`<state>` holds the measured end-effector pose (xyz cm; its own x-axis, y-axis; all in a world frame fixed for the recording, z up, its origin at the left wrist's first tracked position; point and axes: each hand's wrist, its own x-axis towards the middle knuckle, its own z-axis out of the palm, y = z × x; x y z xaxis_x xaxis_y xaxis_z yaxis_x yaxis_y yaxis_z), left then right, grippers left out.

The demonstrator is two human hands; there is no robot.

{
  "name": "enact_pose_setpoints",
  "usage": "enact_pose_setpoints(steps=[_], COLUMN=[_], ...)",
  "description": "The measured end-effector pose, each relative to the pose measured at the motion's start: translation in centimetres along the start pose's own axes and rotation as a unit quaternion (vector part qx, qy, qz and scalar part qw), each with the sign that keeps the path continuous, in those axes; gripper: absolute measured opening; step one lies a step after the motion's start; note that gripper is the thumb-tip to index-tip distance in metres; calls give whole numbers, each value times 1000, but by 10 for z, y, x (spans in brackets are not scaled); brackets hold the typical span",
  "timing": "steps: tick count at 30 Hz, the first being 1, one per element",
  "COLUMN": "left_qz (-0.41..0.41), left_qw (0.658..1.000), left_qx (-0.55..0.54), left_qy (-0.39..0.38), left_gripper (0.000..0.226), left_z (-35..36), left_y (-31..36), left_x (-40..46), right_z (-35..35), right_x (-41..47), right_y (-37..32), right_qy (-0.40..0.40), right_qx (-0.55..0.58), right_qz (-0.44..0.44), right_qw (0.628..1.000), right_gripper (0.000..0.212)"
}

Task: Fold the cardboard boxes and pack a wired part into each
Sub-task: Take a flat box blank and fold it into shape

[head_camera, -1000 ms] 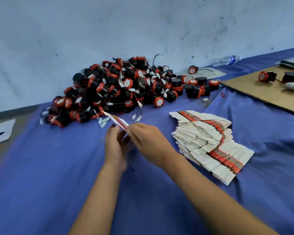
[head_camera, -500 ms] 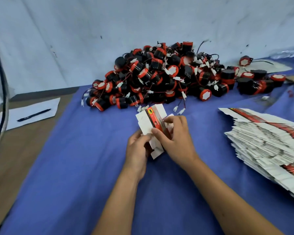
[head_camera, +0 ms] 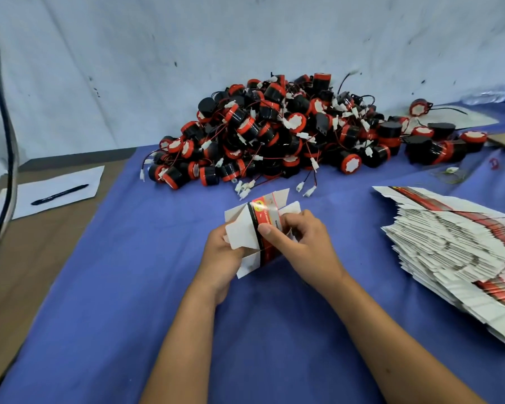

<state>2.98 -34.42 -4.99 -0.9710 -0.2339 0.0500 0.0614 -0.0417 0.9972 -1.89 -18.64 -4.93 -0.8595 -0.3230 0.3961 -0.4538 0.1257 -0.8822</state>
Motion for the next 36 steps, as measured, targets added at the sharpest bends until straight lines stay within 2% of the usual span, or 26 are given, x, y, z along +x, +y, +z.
enact_pose_setpoints(steps=[3,5,7,9,11,13,17,18,20,22,24,27,31,32,34,36], left_qz=[-26,-32,-31,-25,-17,-1,20,25,23,8,8,26,41,35,19,20], left_qw=[996,979,963,969,976,982,985,983,975,968,973,977,960,953,955,966], left_qx=[-35,-107,-120,-101,-95,-101,-153,-172,-221,-250,-230,-209,-260,-283,-292,-258], left_qy=[-74,-171,-241,-224,-193,-162,-77,-57,-12,16,29,27,-97,-102,-51,27], left_gripper=[50,72,93,111,119,113,100,95,71,42,30,44,70,76,85,72], left_z=[-10,-16,-14,-3,8,11,6,4,0,-1,4,12,10,12,21,31], left_y=[3,3,3,4,7,9,10,9,9,9,9,9,13,13,15,14], left_x=[0,-3,-9,-11,-12,-11,-6,-5,-2,1,0,0,-3,-5,-7,-7], right_z=[0,-1,-3,-4,-5,-5,3,4,5,7,12,17,13,14,17,18], right_x=[-1,-1,-1,0,0,-1,-4,-5,-5,-7,-9,-10,-10,-9,-9,-9], right_y=[-6,-7,-8,-9,-9,-9,-12,-12,-12,-13,-12,-12,-14,-14,-14,-15], right_qy=[-46,-67,-78,-107,-139,-166,-202,-209,-220,-219,-184,-113,-87,-83,-75,-74], right_qx=[123,210,255,283,312,321,274,267,244,211,192,209,211,187,142,135], right_qz=[37,65,85,113,137,146,112,102,85,77,86,91,118,116,109,107], right_qw=[991,973,960,947,930,921,934,935,941,949,960,967,966,972,981,982], right_gripper=[53,61,61,65,61,57,64,69,70,54,39,23,18,21,23,24])
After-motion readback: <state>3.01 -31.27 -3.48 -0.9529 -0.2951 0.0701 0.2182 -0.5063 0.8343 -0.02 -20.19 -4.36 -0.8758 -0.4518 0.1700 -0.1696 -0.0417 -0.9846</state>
